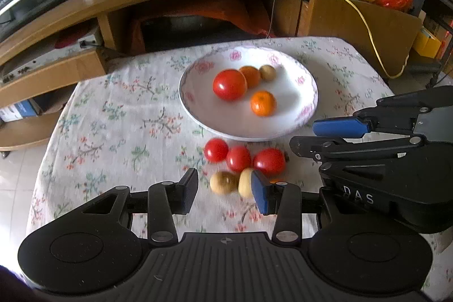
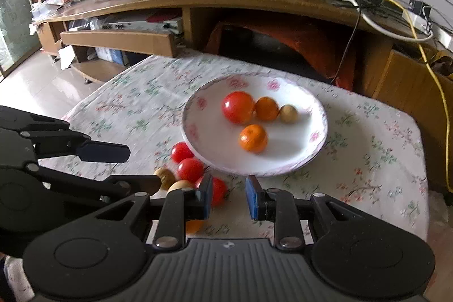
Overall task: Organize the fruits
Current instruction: 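Move both grippers back toward the loose fruits beside the bowl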
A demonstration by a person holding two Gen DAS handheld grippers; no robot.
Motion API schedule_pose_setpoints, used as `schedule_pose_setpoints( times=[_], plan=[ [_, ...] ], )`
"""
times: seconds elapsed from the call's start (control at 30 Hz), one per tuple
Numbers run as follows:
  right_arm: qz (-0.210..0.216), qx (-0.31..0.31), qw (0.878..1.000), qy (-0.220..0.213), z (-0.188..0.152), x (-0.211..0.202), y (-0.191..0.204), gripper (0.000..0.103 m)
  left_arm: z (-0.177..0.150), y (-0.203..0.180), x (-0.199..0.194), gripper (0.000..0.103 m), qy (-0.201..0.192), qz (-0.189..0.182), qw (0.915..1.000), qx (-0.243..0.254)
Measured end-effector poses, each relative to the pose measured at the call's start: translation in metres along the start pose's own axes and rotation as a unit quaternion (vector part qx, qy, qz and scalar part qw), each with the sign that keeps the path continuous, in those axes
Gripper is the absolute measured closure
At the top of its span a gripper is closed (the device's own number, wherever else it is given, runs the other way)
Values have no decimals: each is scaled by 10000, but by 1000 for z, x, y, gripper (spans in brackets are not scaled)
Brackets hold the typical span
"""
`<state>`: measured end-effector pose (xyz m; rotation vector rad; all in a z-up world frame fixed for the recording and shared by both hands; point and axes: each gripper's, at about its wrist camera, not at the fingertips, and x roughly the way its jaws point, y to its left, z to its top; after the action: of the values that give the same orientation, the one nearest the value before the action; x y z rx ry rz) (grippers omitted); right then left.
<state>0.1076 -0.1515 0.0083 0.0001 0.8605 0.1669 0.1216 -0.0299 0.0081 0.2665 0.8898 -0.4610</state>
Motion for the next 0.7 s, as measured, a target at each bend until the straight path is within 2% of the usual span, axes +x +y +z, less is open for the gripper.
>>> schedule_pose_setpoints(
  times=[0.3,0.47,0.63,0.7],
  plan=[
    [275,2,9995,137,-18,-5,14,75,-23,2,-13,53,87,-68,9998,149],
    [343,-63,9990,291,-23,5,20,75,-32,7,-15,46,144,-152,9996,198],
    [469,-113,9981,374,-24,14,23,74,-36,12,-13,45,197,-168,9995,206],
    [443,-156,9982,377,-23,19,24,71,-37,14,-12,45,217,-172,9994,193]
  ],
)
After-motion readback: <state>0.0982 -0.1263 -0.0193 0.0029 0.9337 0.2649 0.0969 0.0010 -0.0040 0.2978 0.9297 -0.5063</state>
